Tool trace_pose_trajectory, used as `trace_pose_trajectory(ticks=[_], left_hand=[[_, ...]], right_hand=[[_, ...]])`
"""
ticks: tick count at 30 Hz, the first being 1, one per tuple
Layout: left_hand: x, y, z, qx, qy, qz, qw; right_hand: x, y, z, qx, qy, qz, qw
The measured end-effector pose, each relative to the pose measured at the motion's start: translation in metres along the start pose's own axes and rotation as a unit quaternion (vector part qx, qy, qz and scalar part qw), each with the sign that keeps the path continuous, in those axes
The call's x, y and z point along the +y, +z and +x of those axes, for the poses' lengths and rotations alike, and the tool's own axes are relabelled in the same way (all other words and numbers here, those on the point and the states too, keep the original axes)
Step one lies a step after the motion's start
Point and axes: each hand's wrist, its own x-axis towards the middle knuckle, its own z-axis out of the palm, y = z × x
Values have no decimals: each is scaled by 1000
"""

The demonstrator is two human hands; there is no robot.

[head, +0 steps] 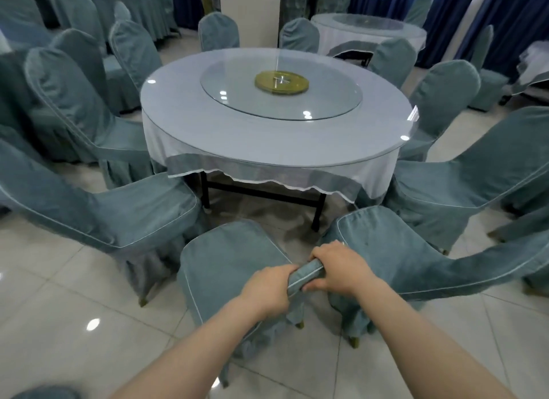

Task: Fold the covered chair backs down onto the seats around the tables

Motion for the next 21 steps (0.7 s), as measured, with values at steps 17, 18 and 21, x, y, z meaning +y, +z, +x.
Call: trace_pose_trajectory(ticks=[17,18,21], left_hand=[[-23,-26,0,-139,73,30,987],[-26,-28,1,-146,82,37,985],[-35,-37,3,-167,100,50,980]], right_hand=[[-27,11,-15,15,91,-28,995],[-30,11,-16,16,98,-38,994],[-45,13,-16,21,112,-58,992]])
